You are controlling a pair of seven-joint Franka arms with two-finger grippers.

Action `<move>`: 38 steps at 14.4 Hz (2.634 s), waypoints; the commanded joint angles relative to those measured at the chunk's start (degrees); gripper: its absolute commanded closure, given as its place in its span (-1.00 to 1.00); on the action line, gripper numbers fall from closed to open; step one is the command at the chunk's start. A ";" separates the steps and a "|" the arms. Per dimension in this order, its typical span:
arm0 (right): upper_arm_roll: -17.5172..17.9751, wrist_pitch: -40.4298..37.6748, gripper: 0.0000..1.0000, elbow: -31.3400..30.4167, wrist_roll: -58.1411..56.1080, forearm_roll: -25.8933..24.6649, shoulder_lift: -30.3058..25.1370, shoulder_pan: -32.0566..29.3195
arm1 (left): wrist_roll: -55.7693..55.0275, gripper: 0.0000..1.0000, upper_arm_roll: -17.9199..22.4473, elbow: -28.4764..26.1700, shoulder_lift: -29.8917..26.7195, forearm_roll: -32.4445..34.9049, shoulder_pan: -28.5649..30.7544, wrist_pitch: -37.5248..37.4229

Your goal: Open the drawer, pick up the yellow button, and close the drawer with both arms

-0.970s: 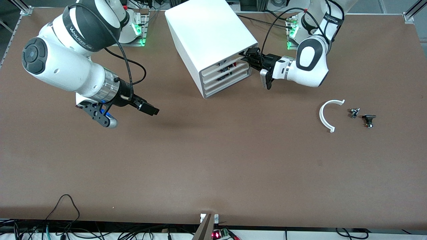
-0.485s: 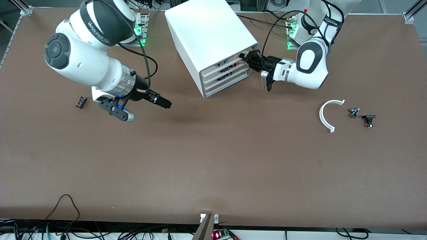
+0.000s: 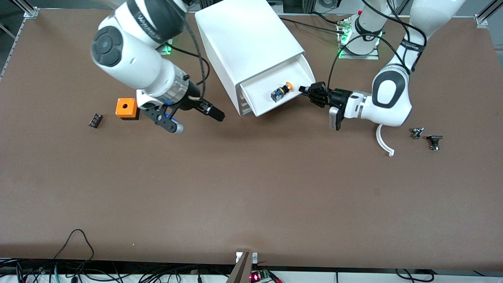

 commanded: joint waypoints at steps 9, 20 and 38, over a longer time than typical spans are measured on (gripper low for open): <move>-0.49 1.18 -1.00 15.04 32.37 -8.98 13.60 14.58 | -13.54 -1.00 -0.20 9.35 0.91 9.72 1.68 -5.36; -0.67 3.56 -1.00 15.75 41.36 -17.76 19.58 23.28 | -49.24 -1.00 -0.90 42.84 0.99 43.21 3.36 -33.41; -0.49 -1.97 1.00 23.31 31.28 -5.48 19.23 12.49 | -56.81 -1.00 -1.61 57.45 3.10 70.57 -1.30 -29.29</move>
